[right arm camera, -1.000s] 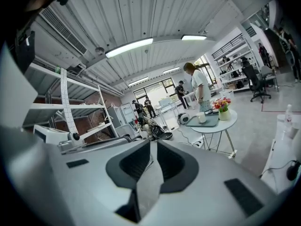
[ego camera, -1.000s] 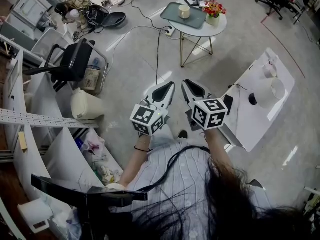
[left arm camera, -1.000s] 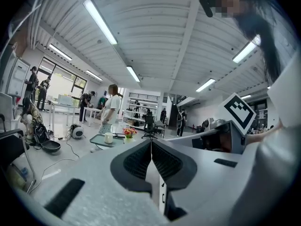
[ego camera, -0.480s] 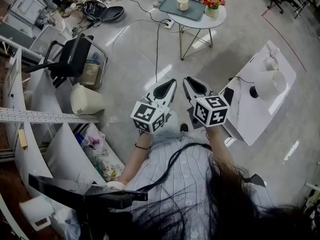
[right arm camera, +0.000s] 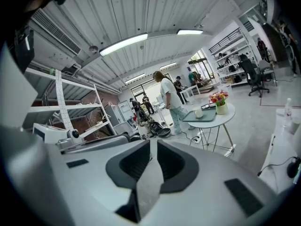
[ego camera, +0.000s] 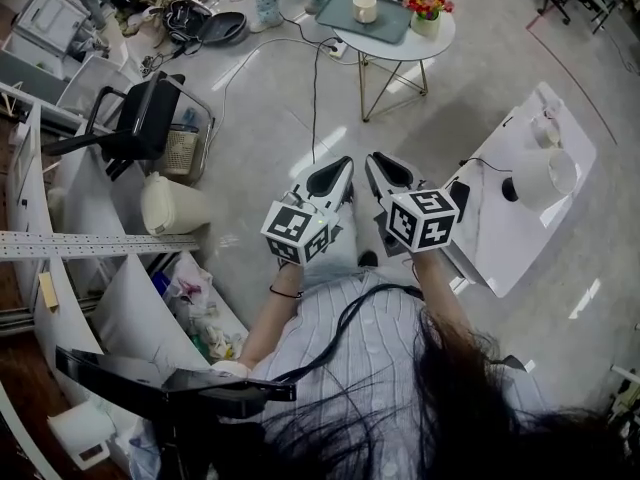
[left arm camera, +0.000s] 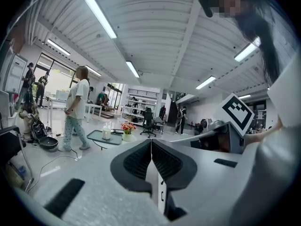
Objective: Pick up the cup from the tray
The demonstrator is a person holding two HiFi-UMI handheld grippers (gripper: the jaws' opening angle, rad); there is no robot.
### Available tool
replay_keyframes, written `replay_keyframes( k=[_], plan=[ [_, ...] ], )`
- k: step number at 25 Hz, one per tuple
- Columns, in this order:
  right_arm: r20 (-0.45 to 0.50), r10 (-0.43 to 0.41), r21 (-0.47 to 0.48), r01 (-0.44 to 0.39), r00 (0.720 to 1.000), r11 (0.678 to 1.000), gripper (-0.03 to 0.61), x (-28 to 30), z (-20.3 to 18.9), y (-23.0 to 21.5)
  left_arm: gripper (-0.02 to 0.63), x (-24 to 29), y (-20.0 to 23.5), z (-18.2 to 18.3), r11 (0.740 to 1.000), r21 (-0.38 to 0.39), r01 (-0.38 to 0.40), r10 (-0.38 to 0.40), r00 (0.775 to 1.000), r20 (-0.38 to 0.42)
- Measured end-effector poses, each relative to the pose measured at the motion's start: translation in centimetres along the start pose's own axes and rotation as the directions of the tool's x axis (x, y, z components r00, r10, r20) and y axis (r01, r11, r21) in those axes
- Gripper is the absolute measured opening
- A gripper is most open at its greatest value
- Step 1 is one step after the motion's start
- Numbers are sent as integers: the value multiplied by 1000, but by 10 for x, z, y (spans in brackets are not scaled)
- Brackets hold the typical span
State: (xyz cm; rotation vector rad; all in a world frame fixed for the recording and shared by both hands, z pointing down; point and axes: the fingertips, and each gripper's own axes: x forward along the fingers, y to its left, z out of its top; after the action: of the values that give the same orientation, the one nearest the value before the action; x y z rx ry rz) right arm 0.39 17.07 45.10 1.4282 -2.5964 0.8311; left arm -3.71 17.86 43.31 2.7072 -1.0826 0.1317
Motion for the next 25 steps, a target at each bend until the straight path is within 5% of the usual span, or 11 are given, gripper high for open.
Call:
replay_keyframes(
  k=[25],
  plan=[
    [-23,-85,87,87,996,992,63,203,112,-103,14,160,201,61,997,-20,78,-79,996,-46]
  ],
)
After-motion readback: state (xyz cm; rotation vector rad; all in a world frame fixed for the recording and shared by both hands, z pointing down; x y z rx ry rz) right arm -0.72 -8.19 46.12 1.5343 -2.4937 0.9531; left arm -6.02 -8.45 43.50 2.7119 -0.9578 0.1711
